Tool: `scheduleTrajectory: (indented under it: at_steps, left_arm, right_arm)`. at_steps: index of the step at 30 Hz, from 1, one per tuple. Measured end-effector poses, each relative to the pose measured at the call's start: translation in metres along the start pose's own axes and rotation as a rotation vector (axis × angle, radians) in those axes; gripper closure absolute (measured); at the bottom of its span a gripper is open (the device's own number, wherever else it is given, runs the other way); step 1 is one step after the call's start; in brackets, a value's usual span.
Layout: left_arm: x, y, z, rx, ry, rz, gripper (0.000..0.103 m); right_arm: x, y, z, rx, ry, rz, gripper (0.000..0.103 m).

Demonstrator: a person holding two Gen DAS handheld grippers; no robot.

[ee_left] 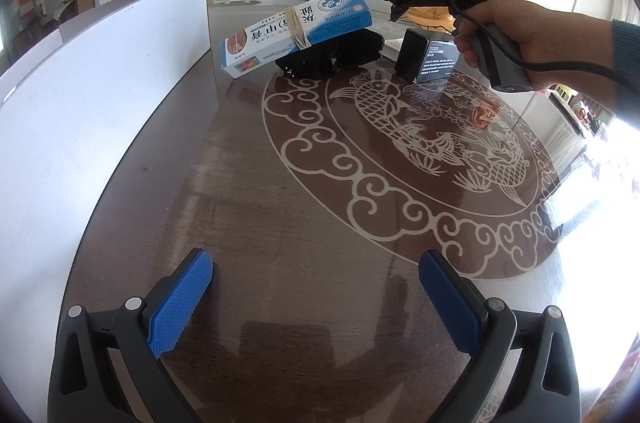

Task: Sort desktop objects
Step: 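Move the right gripper to the black ODOR REMOVING BAR box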

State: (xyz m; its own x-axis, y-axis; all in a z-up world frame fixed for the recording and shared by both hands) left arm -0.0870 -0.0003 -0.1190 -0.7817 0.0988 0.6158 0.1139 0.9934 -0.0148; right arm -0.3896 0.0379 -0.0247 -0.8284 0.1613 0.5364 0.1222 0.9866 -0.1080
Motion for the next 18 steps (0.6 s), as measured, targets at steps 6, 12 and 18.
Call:
scheduleTrajectory:
  at_steps: [6,12,18]
  left_arm:
    - [0.001,0.002,0.002,0.010,-0.008,0.013,0.000]
    - [0.001,0.001,0.001,-0.003,0.000,0.005,0.000]
    - [0.001,-0.003,-0.001,-0.013,0.012,-0.021,0.000]
  right_arm:
    - [-0.013,-0.003,0.041,-0.095,-0.092,-0.057,0.010]
    - [-0.060,-0.002,0.008,0.044,-0.039,-0.117,0.028]
    - [-0.180,-0.004,-0.065,0.191,-0.132,-0.373,0.026]
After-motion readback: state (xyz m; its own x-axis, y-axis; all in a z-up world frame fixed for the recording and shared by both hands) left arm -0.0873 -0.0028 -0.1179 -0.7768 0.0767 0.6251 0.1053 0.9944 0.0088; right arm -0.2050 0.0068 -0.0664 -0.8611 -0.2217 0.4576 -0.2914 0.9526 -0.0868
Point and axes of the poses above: each gripper's, at about its wrist camera, not at the fingertips, and z roughly the way its jaws point, y to its right, x to its top, the point moved 10 cm from there along z, roughly the way its jaws point, and after that the axes turned 11 degrees about z, right-handed, at the moved point
